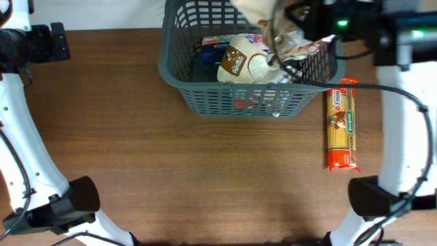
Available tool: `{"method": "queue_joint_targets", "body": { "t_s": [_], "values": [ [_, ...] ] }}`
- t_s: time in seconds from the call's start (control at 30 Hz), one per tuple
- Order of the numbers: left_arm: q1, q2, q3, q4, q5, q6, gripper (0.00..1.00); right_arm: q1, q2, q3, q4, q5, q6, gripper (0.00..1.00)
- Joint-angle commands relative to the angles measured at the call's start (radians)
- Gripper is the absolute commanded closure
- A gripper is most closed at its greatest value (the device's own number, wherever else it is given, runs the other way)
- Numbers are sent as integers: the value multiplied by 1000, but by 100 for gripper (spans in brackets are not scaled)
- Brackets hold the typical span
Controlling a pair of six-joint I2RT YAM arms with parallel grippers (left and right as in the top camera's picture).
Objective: Pack container
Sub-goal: 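Carry the clear snack bag over the basket and drop it in, then move the right gripper to the spaghetti pack and grasp it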
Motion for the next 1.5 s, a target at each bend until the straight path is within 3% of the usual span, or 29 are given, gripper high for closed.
{"method": "queue_joint_targets", "body": {
  "t_s": [0.0, 0.13, 0.3, 0.53, 0.57, 0.67, 0.9, 1.27, 1.47],
  "values": [
    [6, 3, 0, 1, -3, -13, 1, 34, 61, 0, 14, 229, -57, 96],
    [6, 3, 0, 1, -3, -13, 1, 38, 145, 0, 35, 305, -56, 95],
    [6, 3, 0, 1, -3, -13, 1, 27, 242, 0, 73, 328, -56, 87],
    [6, 3, 0, 1, -3, -13, 1, 17, 333, 0, 67, 380, -51, 87],
    [6, 3, 0, 1, -3, -13, 1, 16, 340, 0, 64, 380, -47, 81],
    [6, 3, 0, 1, -3, -13, 1, 19, 330, 2, 53, 378, -20, 43],
    [6, 3, 0, 1, -3, -13, 1, 19, 195, 81, 2, 376, 27, 23],
    [6, 3, 0, 1, -3, -13, 1, 4, -105, 217, -171, 531, 28, 20],
    [6, 3, 0, 1, -3, -13, 1, -147, -206, 216, -293, 564, 61, 16]
  ]
}}
